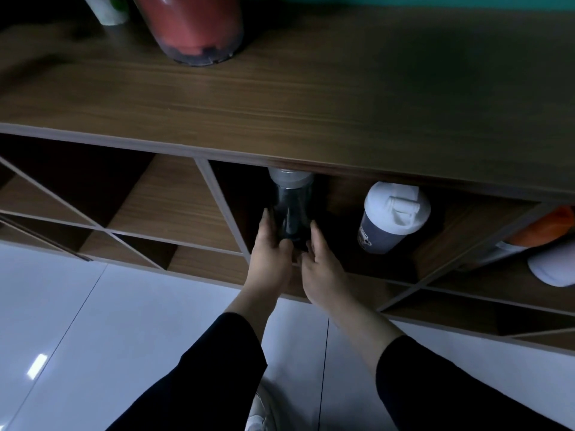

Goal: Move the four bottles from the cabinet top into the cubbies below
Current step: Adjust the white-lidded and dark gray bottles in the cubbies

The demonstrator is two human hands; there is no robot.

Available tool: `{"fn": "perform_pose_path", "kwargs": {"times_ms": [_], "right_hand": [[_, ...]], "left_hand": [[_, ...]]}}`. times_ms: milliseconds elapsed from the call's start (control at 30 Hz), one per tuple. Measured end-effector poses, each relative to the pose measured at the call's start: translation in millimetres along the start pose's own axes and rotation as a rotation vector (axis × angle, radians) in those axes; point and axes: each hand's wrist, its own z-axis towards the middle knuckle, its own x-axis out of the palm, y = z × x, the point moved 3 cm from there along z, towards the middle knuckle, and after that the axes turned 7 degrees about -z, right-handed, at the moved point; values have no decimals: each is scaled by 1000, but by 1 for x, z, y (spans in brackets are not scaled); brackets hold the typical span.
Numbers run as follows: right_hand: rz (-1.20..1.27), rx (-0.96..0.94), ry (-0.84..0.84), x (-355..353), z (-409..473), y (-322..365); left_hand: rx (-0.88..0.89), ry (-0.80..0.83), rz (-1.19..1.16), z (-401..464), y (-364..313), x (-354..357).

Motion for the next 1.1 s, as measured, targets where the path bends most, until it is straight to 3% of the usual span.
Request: {"fn": "perform_pose_path", "kwargs": {"times_ms": [200, 933, 1033, 1100], "right_hand": [[16, 7, -34, 0, 6, -3], [-15, 33, -10, -3, -6, 0], [-40, 57, -43, -7, -4, 0], [-12, 55, -55, -9, -3, 0]], "left_hand": [[-25, 89, -38, -3, 7, 6], [-23, 82, -16, 5, 9, 7], [-10, 13, -21, 1, 5, 9], [-15, -174, 24, -10, -4, 8]]}}
